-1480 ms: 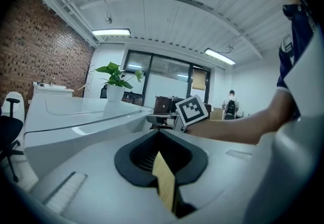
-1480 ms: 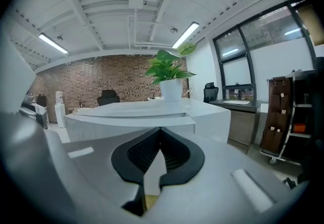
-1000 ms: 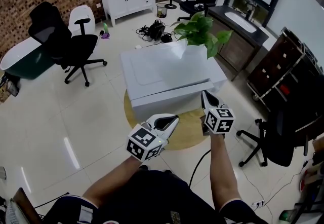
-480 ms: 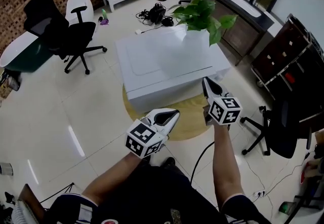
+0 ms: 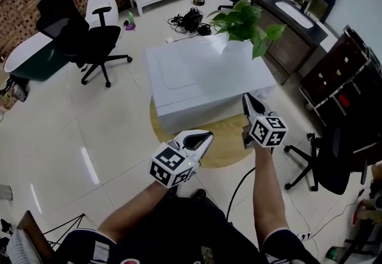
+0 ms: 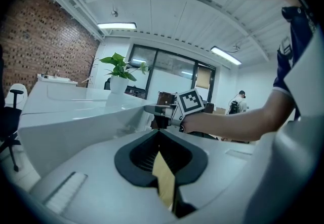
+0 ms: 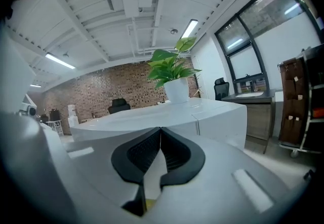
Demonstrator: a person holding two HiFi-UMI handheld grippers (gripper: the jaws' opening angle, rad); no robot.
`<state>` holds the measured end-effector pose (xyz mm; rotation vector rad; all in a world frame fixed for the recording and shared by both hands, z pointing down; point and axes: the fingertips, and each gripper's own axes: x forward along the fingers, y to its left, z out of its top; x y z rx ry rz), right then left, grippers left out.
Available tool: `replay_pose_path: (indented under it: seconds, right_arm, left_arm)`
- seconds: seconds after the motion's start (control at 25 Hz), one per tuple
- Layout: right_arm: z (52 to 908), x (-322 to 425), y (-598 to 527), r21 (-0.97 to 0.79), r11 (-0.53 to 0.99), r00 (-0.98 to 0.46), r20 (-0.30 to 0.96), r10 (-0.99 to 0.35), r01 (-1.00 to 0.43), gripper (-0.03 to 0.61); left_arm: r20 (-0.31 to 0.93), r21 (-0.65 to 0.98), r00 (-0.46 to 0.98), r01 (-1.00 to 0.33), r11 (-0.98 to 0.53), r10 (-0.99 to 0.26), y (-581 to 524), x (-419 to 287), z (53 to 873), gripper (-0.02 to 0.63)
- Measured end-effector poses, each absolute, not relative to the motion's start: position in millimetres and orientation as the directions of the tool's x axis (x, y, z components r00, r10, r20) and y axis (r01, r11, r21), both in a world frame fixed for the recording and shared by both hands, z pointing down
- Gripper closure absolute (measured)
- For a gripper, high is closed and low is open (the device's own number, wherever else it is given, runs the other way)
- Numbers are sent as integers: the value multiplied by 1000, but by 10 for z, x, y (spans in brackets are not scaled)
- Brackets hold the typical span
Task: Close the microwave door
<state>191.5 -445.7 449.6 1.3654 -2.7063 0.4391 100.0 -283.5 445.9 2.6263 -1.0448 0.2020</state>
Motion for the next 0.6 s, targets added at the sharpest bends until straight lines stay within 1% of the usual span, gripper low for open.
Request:
replay_pose_path:
  seconds: [0.24, 0.6]
  right_arm:
    - [4390, 1898, -4296, -221, 563, -600, 175, -781, -796, 575]
    - [4107, 1920, -3759, -201, 571, -599, 122, -792, -796, 577]
  left_arm:
    - [222, 210, 730, -683, -700, -646, -2760, 1027, 4355, 601]
    - [191, 188, 758, -651, -735, -623, -2770, 1097, 4222, 601]
